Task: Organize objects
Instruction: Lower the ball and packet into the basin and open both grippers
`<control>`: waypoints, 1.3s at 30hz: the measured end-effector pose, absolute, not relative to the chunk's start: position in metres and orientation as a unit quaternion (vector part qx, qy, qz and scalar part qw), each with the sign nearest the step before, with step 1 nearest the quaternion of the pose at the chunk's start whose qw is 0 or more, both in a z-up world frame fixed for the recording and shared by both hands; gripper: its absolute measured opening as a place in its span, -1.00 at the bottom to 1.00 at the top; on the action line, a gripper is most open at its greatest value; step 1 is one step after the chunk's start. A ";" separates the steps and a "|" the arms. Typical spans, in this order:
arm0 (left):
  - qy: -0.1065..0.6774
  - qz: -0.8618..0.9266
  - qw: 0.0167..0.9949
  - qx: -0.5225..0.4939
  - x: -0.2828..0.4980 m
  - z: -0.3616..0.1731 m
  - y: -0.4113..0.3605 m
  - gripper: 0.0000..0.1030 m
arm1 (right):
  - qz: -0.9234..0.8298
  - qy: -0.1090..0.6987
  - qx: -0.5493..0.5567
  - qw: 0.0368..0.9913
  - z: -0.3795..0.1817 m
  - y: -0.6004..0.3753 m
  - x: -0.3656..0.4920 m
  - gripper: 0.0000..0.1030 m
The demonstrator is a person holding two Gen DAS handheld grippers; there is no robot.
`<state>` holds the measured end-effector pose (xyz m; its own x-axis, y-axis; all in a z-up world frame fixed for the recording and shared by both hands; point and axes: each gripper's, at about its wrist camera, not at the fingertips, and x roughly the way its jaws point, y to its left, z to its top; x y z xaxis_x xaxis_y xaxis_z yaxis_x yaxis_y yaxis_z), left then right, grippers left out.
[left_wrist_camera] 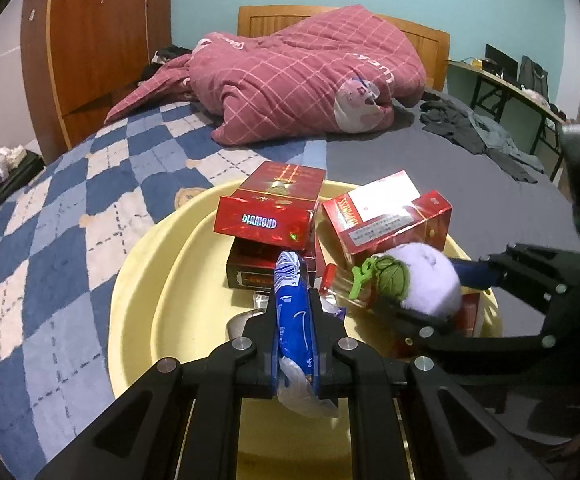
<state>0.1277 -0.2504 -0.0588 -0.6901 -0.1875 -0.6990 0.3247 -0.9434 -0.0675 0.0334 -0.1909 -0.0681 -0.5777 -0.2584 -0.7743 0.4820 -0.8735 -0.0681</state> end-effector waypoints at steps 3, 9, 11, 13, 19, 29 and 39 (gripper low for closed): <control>0.113 -0.914 0.134 0.365 0.127 -0.060 -0.254 -0.81 | -0.877 0.134 0.410 0.212 -0.070 -0.192 0.032 0.01; 0.123 -0.915 0.133 0.360 0.128 -0.063 -0.253 -0.81 | -0.876 0.137 0.410 0.213 -0.073 -0.193 0.030 0.01; 0.131 -0.915 0.130 0.360 0.129 -0.064 -0.252 -0.81 | -0.875 0.136 0.413 0.214 -0.075 -0.193 0.030 0.01; 0.141 -0.912 0.127 0.363 0.129 -0.066 -0.250 -0.81 | -0.875 0.138 0.413 0.214 -0.077 -0.193 0.030 0.01; 0.149 -0.909 0.137 0.363 0.127 -0.070 -0.245 -0.81 | -0.877 0.143 0.407 0.213 -0.079 -0.194 0.029 0.01; 0.196 -0.897 0.144 0.369 0.130 -0.083 -0.261 -0.79 | -0.879 0.145 0.400 0.214 -0.082 -0.194 0.030 0.05; 0.192 -0.897 0.153 0.368 0.130 -0.087 -0.260 -0.78 | -0.885 0.145 0.387 0.215 -0.085 -0.194 0.031 0.10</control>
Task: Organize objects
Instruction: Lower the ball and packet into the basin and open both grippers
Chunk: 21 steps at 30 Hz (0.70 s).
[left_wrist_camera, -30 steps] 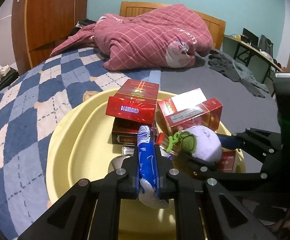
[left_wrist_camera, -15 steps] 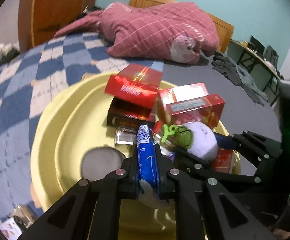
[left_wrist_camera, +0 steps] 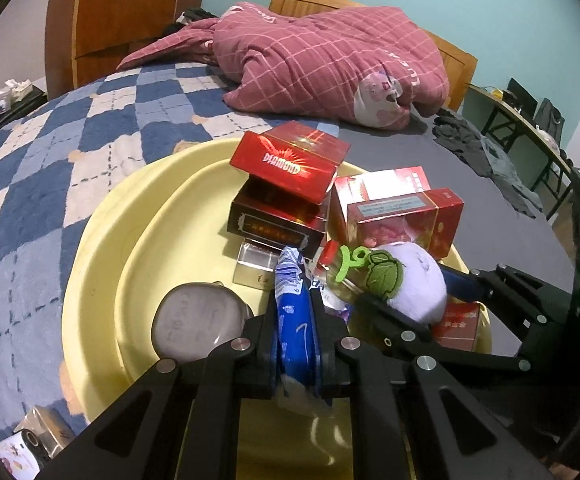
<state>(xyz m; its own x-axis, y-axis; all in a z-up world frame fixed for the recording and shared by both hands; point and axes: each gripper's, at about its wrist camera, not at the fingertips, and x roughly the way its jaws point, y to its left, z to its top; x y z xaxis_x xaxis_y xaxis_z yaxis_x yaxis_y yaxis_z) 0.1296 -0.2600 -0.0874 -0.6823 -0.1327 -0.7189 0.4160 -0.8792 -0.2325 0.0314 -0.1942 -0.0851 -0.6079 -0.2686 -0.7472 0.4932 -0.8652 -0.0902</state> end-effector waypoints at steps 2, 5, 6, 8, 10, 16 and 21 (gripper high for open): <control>0.194 -0.896 0.156 0.367 0.130 -0.089 -0.260 -0.78 | -0.885 0.145 0.387 0.214 -0.085 -0.194 0.032 0.10; 0.195 -0.895 0.159 0.367 0.130 -0.089 -0.261 -0.78 | -0.885 0.147 0.386 0.214 -0.085 -0.194 0.032 0.10; 0.196 -0.895 0.159 0.367 0.130 -0.089 -0.262 -0.78 | -0.885 0.146 0.386 0.214 -0.085 -0.194 0.032 0.10; 0.194 -0.895 0.161 0.367 0.130 -0.089 -0.261 -0.78 | -0.886 0.145 0.386 0.214 -0.085 -0.194 0.032 0.11; 0.193 -0.895 0.163 0.366 0.130 -0.089 -0.262 -0.78 | -0.886 0.144 0.386 0.214 -0.085 -0.194 0.032 0.14; 0.195 -0.894 0.162 0.370 0.131 -0.089 -0.261 -0.77 | -0.887 0.140 0.383 0.216 -0.083 -0.191 0.034 0.59; 0.175 -0.900 0.170 0.362 0.134 -0.079 -0.253 -0.62 | -0.893 0.140 0.370 0.213 -0.077 -0.186 0.039 0.70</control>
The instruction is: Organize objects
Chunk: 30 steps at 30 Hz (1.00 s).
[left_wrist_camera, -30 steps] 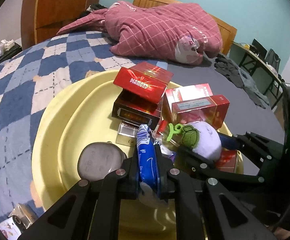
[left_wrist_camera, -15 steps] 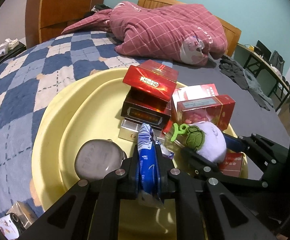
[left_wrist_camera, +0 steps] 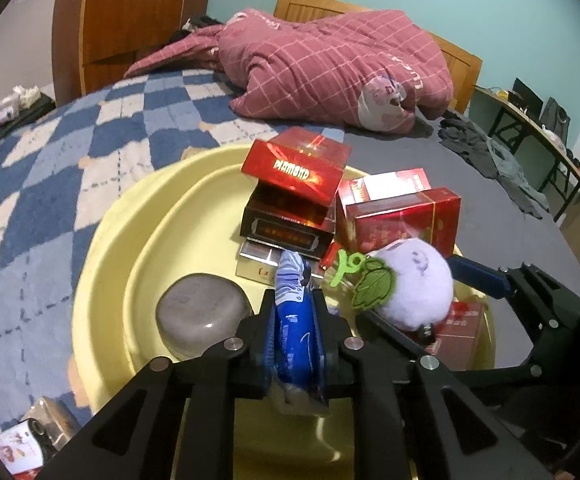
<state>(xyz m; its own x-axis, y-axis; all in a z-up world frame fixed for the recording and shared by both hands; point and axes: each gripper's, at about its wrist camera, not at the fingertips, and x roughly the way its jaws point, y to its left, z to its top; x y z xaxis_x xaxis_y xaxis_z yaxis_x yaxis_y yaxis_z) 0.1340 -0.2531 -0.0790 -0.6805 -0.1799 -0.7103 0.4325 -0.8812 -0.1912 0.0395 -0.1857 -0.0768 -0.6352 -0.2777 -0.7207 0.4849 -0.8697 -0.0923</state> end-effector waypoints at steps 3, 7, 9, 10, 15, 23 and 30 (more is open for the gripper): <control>0.180 -0.901 0.173 0.356 0.138 -0.075 -0.251 -0.08 | -0.893 0.136 0.371 0.217 -0.074 -0.181 0.041 0.81; 0.172 -0.906 0.177 0.344 0.146 -0.063 -0.241 -0.04 | -0.894 0.133 0.366 0.221 -0.069 -0.174 0.045 0.91; 0.173 -0.906 0.181 0.341 0.150 -0.057 -0.237 0.12 | -0.894 0.127 0.367 0.222 -0.066 -0.169 0.047 0.91; 0.180 -0.906 0.184 0.335 0.155 -0.053 -0.235 0.21 | -0.895 0.121 0.367 0.223 -0.063 -0.165 0.048 0.92; 0.182 -0.913 0.200 0.307 0.178 -0.034 -0.222 0.63 | -0.895 0.116 0.360 0.235 -0.048 -0.142 0.061 1.00; 0.182 -0.916 0.222 0.281 0.215 -0.021 -0.181 0.99 | -0.893 0.118 0.360 0.243 -0.040 -0.104 0.090 1.00; 0.187 -0.912 0.223 0.288 0.226 -0.028 -0.168 0.99 | -0.892 0.115 0.351 0.259 -0.049 -0.088 0.101 1.00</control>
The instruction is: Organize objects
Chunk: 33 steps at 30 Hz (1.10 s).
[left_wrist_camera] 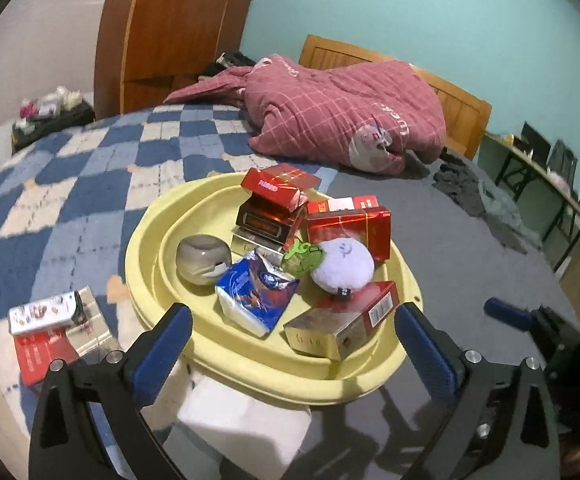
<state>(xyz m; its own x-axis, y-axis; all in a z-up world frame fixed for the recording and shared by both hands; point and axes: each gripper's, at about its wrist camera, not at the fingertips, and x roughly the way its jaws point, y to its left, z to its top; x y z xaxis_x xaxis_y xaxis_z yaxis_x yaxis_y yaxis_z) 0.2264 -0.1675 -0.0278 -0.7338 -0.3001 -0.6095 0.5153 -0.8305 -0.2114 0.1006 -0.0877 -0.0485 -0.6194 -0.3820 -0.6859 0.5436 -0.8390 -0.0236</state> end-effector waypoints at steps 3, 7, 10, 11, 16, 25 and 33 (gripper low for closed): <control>0.138 -0.919 0.238 0.281 0.222 -0.023 -0.157 0.99 | -0.896 0.130 0.333 0.265 -0.045 -0.088 0.101 1.00; 0.108 -0.921 0.239 0.290 0.219 -0.025 -0.148 0.99 | -0.895 0.107 0.345 0.264 -0.047 -0.082 0.094 1.00; 0.111 -0.919 0.237 0.294 0.219 -0.027 -0.147 0.99 | -0.895 0.103 0.346 0.262 -0.050 -0.079 0.094 1.00; 0.115 -0.918 0.240 0.294 0.220 -0.027 -0.148 0.99 | -0.897 0.103 0.343 0.261 -0.051 -0.078 0.096 1.00; 0.137 -0.915 0.241 0.292 0.220 -0.027 -0.161 0.99 | -0.895 0.088 0.350 0.261 -0.056 -0.075 0.093 1.00; 0.129 -0.917 0.244 0.289 0.220 -0.027 -0.162 0.99 | -0.896 0.088 0.344 0.268 -0.054 -0.078 0.100 1.00; 0.123 -0.915 0.244 0.297 0.218 -0.031 -0.165 0.99 | -0.897 0.093 0.336 0.271 -0.054 -0.081 0.104 1.00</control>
<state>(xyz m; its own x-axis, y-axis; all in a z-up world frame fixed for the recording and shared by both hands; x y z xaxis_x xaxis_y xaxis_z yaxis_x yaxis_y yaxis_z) 0.2179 -0.1647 -0.0309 -0.7052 -0.3731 -0.6029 0.5187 -0.8512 -0.0799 0.1039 -0.0811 -0.0542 -0.6273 -0.4235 -0.6535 0.5487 -0.8359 0.0150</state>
